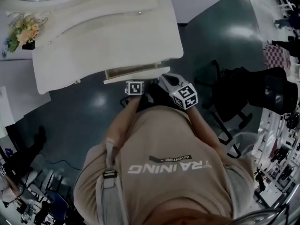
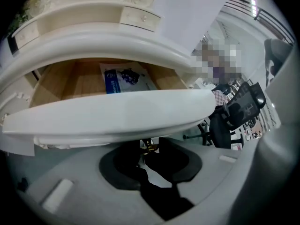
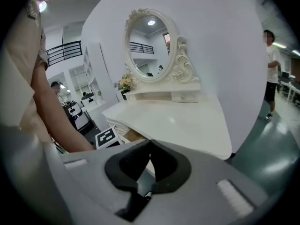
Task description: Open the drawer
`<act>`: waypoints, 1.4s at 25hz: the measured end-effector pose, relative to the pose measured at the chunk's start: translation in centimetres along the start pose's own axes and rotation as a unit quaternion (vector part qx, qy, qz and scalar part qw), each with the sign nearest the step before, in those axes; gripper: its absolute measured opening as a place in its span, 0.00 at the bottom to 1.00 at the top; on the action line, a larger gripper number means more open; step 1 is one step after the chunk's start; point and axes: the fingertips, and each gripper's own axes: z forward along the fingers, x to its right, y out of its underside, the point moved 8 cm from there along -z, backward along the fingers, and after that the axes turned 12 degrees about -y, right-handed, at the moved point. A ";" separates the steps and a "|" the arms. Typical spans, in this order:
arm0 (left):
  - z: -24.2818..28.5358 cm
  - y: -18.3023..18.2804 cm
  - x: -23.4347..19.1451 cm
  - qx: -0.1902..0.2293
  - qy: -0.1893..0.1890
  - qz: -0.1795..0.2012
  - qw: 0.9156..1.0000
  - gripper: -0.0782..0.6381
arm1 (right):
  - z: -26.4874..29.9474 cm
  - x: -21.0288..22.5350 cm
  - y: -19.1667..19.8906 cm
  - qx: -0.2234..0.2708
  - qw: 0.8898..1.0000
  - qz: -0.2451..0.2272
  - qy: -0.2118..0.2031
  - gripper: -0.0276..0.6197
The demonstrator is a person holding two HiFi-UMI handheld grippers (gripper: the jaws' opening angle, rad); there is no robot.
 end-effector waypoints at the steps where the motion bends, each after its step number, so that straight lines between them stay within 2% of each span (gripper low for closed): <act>1: 0.0 0.1 0.3 0.004 0.003 0.000 1.000 0.29 | -0.4 -0.2 0.4 0.000 1.000 0.001 0.005 0.05; 7: -0.2 0.5 2.0 -0.004 -0.001 0.013 1.000 0.29 | -3.4 0.5 2.0 0.015 1.000 0.003 0.016 0.05; 11: -0.7 0.7 2.5 -0.001 -0.023 0.019 1.000 0.29 | -4.2 1.4 1.8 0.026 1.000 -0.015 -0.006 0.05; 15: -0.7 2.4 3.6 -0.029 -0.034 0.007 0.999 0.29 | -5.9 2.2 2.4 0.017 0.998 -0.038 -0.043 0.05; 18: -1.4 3.4 4.3 -0.044 -0.060 0.012 0.997 0.29 | -7.2 3.0 3.9 0.013 0.997 -0.039 -0.067 0.05; 22: -1.8 4.0 5.9 -0.042 -0.061 -0.011 0.997 0.29 | -8.3 4.3 5.5 0.005 0.995 -0.048 -0.088 0.05; 25: -2.0 5.2 6.3 -0.045 -0.086 0.005 0.995 0.29 | -9.1 4.3 6.5 -0.014 0.992 -0.073 -0.100 0.05; 27: -1.7 6.2 6.7 -0.053 -0.087 -0.002 0.995 0.29 | -9.4 4.4 6.9 -0.017 0.991 -0.072 -0.112 0.05; 31: -2.1 7.1 7.2 -0.059 -0.086 -0.017 0.994 0.29 | -9.5 4.4 7.2 -0.014 0.990 -0.082 -0.112 0.05; 35: -3.0 8.4 7.6 -0.067 -0.096 0.002 0.993 0.29 | -10.0 3.2 7.5 -0.016 0.990 -0.088 -0.109 0.05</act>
